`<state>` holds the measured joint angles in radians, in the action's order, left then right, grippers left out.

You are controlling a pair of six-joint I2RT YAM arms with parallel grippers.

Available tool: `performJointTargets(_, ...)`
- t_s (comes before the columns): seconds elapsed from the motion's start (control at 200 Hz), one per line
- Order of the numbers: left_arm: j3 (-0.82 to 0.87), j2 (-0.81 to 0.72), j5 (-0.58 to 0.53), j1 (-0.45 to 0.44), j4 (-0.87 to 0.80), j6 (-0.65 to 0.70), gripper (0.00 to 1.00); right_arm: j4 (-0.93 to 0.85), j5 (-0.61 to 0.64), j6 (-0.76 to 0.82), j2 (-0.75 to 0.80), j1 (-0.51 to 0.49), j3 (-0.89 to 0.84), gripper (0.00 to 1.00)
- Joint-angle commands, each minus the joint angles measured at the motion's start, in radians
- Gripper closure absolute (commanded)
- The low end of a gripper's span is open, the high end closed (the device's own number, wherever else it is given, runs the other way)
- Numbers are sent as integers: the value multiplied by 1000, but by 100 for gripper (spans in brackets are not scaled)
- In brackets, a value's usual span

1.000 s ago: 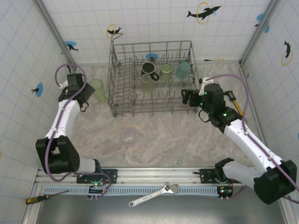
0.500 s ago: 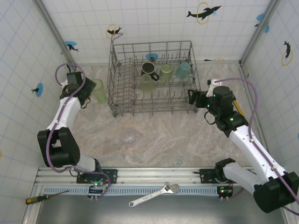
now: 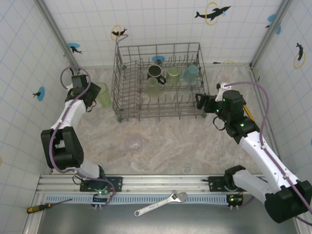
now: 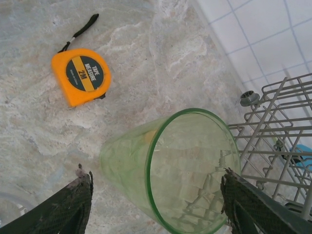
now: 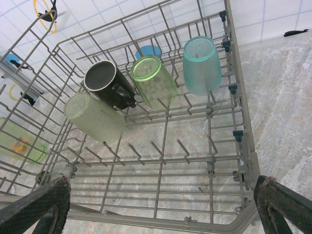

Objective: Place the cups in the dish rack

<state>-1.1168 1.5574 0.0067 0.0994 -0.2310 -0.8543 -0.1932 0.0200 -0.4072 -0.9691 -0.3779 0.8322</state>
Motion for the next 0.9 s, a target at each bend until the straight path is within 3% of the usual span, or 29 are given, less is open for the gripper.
performJointTargets(0.0,18,33,37,5,30,-20,30,20,-15,-14,10,6,-19,0)
performJointTargets(0.135,22,55,31,5,45,-22,31,15,-14,-14,11,6,-17,0)
performJointTargets(0.28,6,81,24,5,42,-24,40,12,-9,-13,12,6,-10,0)
performJointTargets(0.52,-3,109,5,5,15,-31,66,9,-11,-14,8,6,-3,0)
performJointTargets(0.691,-2,103,-7,6,-1,-26,100,7,-15,-16,11,8,4,0)
performJointTargets(0.896,8,49,-15,7,-17,-16,100,0,-16,-15,11,8,12,0)
